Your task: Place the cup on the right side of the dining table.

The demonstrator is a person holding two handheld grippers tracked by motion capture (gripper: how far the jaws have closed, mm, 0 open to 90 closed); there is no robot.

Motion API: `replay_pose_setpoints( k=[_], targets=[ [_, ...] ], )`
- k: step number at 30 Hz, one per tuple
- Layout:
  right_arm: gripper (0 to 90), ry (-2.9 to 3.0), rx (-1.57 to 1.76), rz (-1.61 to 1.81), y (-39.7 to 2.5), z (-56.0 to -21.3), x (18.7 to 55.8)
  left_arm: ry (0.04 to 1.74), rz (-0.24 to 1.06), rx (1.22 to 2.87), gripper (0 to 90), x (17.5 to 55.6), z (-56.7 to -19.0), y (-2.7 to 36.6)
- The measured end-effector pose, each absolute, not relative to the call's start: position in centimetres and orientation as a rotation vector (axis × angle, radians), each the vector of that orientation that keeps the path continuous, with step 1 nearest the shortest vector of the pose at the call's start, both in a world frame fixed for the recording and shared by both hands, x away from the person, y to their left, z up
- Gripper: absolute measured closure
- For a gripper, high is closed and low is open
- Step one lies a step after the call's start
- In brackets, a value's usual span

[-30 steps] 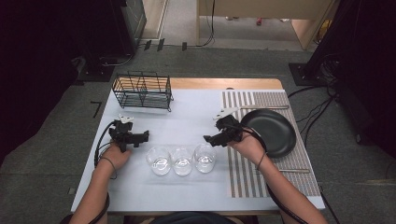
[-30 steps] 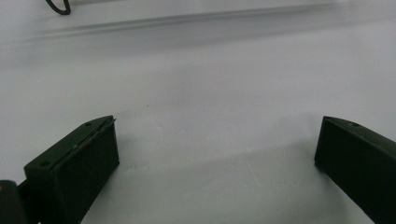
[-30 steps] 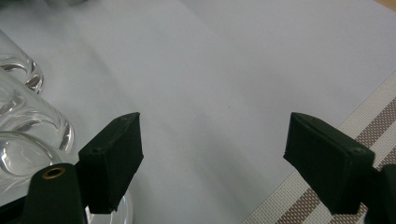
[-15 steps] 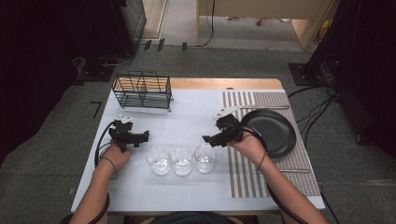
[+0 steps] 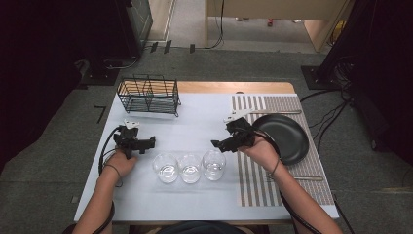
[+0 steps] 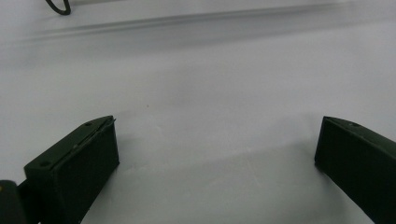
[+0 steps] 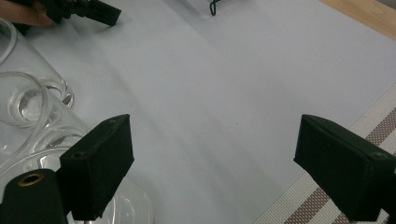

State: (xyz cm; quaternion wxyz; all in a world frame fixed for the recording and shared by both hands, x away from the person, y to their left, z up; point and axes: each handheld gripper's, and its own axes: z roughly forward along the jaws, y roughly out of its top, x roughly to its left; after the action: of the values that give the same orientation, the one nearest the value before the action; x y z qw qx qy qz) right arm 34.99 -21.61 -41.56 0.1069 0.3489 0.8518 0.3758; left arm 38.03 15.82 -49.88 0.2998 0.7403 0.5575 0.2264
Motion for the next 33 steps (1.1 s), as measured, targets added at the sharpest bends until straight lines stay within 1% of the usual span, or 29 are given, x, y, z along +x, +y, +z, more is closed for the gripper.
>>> replay_pose_setpoints(
  k=[10,15,17,18,19,22,33],
  targets=[
    [11.4,2.522,0.998,1.139,-21.4,-40.8,34.5,1.48,0.601,1.965,0.0,38.0,-49.9,15.8],
    [9.8,2.542,0.968,1.154,-21.1,-40.5,34.2,1.48,0.601,1.966,0.0,38.0,-49.9,15.8],
    [7.5,2.557,0.948,1.168,-20.9,-40.5,34.1,1.48,0.601,1.966,0.0,38.0,-49.9,15.8],
    [4.9,2.568,0.939,1.171,-20.9,-40.5,34.0,1.48,0.601,1.965,0.0,38.0,-49.9,15.8],
    [0.0,2.592,0.912,1.177,-20.7,-40.5,33.9,1.48,0.601,1.966,0.0,38.0,-49.9,15.8],
    [0.0,2.641,0.846,1.178,-20.1,-40.6,33.4,1.48,0.601,1.965,0.0,38.0,-49.9,15.8],
    [0.0,2.684,0.801,1.172,-19.4,-41.0,33.0,1.48,0.601,1.965,0.0,38.0,-49.9,15.8]
  ],
)
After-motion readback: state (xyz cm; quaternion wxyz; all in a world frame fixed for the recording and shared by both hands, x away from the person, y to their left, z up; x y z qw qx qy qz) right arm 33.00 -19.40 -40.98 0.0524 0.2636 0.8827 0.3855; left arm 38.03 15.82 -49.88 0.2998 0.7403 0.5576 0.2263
